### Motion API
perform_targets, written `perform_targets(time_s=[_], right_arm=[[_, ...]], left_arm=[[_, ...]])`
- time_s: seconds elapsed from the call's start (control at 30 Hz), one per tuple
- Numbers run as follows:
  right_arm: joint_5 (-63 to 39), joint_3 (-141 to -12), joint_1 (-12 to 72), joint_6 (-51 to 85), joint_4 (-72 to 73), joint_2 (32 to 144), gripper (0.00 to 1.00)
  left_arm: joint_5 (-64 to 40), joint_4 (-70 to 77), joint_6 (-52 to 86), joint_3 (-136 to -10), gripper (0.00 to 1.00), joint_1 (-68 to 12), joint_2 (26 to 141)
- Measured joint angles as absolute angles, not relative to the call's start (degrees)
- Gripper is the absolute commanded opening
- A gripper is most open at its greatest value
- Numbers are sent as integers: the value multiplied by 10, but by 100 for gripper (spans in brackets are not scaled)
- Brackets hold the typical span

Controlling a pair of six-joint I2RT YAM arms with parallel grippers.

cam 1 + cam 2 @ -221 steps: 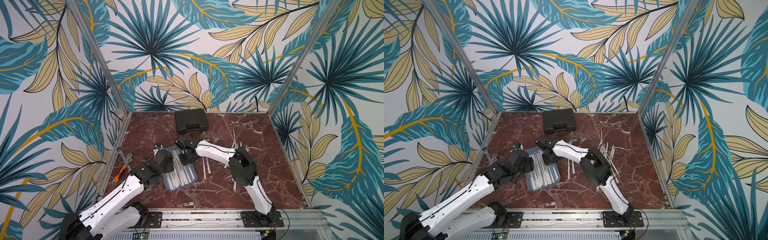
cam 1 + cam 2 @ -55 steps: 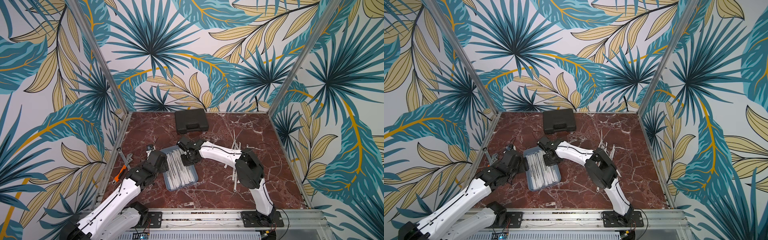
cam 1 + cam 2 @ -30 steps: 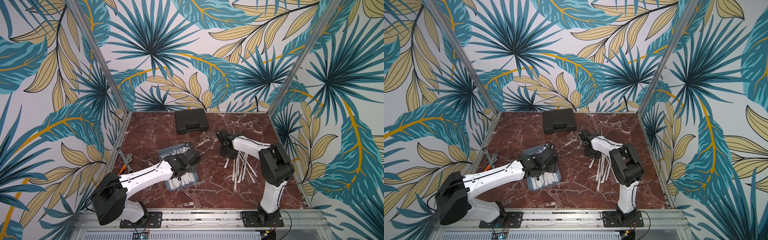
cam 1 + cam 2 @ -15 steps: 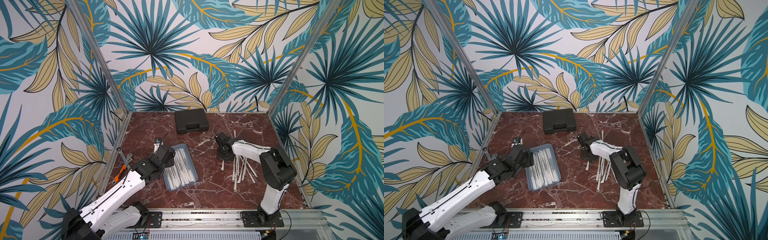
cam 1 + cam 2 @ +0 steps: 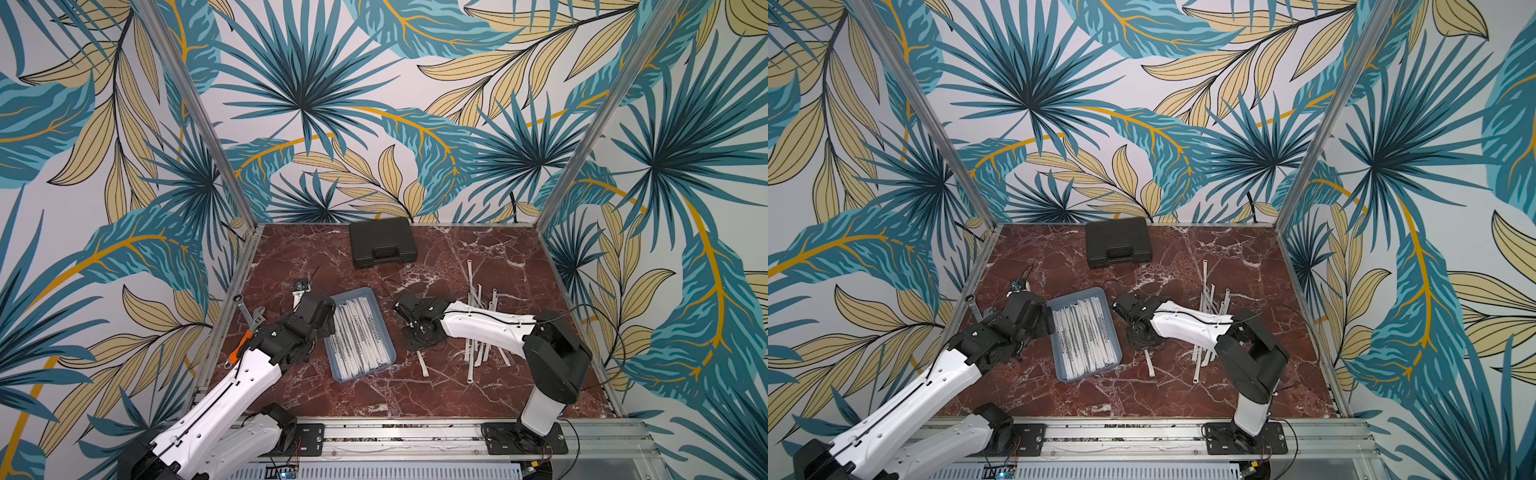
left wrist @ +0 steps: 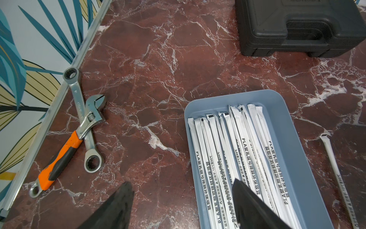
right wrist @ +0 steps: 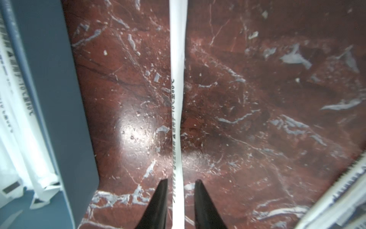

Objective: Put the straws into the storage box
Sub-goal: Move the straw to the center of the board, then pick up the straw from the center of the board.

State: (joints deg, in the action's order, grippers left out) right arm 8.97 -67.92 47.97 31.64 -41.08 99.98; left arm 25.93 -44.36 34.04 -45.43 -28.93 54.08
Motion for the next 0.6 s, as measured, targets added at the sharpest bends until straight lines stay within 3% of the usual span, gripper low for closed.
perform_targets(time_s=[0.2,0.33,0.6], right_arm=[[92,-663,394,382,-413,982,51],[86,-649,354,412,-401,985,50],[59,-719,451,360,-390,1019,43]], left_arm=[[216,-434,353,-444,82,-289,540],[188,-427,361,-441,82,-289,552],[176,-418,368,-433,82,-289,551]])
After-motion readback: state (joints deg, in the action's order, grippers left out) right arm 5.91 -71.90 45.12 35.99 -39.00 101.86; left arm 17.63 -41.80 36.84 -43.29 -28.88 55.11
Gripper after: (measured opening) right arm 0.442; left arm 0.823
